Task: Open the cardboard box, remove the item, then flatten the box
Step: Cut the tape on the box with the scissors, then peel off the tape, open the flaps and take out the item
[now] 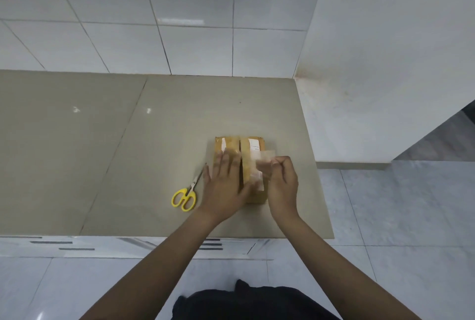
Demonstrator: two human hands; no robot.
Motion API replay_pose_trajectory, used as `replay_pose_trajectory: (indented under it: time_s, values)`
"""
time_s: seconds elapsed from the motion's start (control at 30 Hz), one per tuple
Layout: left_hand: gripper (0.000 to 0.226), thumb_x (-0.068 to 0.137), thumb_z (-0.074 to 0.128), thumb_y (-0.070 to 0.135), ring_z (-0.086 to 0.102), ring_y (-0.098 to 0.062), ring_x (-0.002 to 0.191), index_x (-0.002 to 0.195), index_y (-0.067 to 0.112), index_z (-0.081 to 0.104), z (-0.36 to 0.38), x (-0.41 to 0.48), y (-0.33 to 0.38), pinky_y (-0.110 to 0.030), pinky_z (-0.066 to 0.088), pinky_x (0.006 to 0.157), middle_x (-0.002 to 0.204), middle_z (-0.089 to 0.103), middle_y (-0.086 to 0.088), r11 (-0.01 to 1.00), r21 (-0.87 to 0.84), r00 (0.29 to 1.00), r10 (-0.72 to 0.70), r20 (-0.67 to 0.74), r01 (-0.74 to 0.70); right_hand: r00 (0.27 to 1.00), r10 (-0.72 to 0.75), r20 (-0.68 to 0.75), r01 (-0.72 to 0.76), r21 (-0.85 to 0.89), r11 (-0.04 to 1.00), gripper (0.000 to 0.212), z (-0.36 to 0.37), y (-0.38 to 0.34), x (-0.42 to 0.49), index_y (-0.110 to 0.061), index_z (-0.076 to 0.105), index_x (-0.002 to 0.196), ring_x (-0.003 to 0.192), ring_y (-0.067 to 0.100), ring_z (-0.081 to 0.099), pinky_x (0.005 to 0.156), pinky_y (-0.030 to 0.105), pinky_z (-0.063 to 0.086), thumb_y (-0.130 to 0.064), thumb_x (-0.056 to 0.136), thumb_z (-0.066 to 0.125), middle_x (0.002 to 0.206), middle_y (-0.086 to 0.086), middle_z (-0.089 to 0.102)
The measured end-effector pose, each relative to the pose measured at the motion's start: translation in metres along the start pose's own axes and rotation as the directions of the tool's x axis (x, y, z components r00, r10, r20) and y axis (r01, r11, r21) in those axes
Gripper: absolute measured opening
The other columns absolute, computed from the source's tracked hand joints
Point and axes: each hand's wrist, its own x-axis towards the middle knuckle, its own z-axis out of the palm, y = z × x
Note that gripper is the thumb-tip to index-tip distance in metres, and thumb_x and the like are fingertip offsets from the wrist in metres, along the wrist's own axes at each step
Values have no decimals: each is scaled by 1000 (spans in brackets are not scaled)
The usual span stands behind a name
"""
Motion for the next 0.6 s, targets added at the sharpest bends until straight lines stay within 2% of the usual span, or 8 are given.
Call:
replay_pose_trajectory:
  time_s: [0.07, 0.17, 0.27, 0.4, 0.5, 0.53, 0.6]
  values:
    - [81, 90, 27, 65, -4, -28, 149, 152, 21, 0, 15, 7, 11, -63, 8, 114, 162, 5, -11, 998, 51, 997, -34, 65, 30, 999, 10, -48, -8, 40, 999, 26, -2, -4, 2, -27, 56, 78, 91, 19, 69, 84, 39, 55, -18, 98, 40, 89, -2, 72]
    - [86, 89, 22, 67, -1, -26, 150, 153, 12, 2, 25, 6, 10, -60, 6, 116, 162, 7, -11, 986, 152, 997, -70, 12, 68, 986, 15, -163, 7, 130, 992, 20, -10, -13, 10, -18, 52, 86, 90, 22, 71, 87, 47, 55, -17, 100, 37, 93, 7, 73]
    - [78, 92, 20, 62, 0, -26, 150, 152, 14, 10, 27, 7, 9, -57, 6, 117, 162, 10, -10, 980, 187, 998, -64, -10, 64, 960, 10, -281, 46, 191, 981, 17, -23, -25, 23, -13, 48, 90, 87, 23, 72, 87, 46, 56, -16, 101, 35, 94, 14, 73]
    - [74, 93, 20, 58, 1, -27, 150, 152, 14, 13, 25, 7, 14, -55, 6, 117, 162, 10, -12, 974, 218, 998, -63, -7, 63, 908, -24, -419, 126, 218, 968, 19, -50, -40, 43, -19, 48, 85, 88, 26, 71, 86, 44, 57, -16, 99, 36, 95, 17, 71]
    - [74, 94, 21, 58, 2, -27, 150, 152, 14, 13, 24, 5, 14, -54, 6, 117, 162, 10, -12, 975, 214, 998, -62, -15, 64, 846, -166, -506, 232, 70, 970, 17, -73, -44, 56, -18, 49, 89, 91, 18, 69, 82, 35, 56, -19, 100, 36, 96, 6, 70]
    - [74, 94, 21, 58, 2, -27, 150, 152, 14, 14, 24, 6, 14, -54, 6, 117, 162, 11, -12, 976, 211, 998, -60, -18, 63, 828, -245, -505, 262, -37, 964, 16, -79, -43, 58, -16, 48, 92, 90, 15, 68, 79, 30, 55, -20, 100, 35, 96, 3, 69]
    - [74, 93, 18, 58, 3, -28, 150, 152, 13, 15, 23, 5, 15, -54, 7, 118, 162, 11, -13, 976, 210, 998, -57, -20, 60, 805, -405, -433, 279, -327, 903, 14, -90, -35, 62, -15, 46, 96, 75, 17, 61, 62, 21, 47, -17, 100, 32, 86, 3, 62]
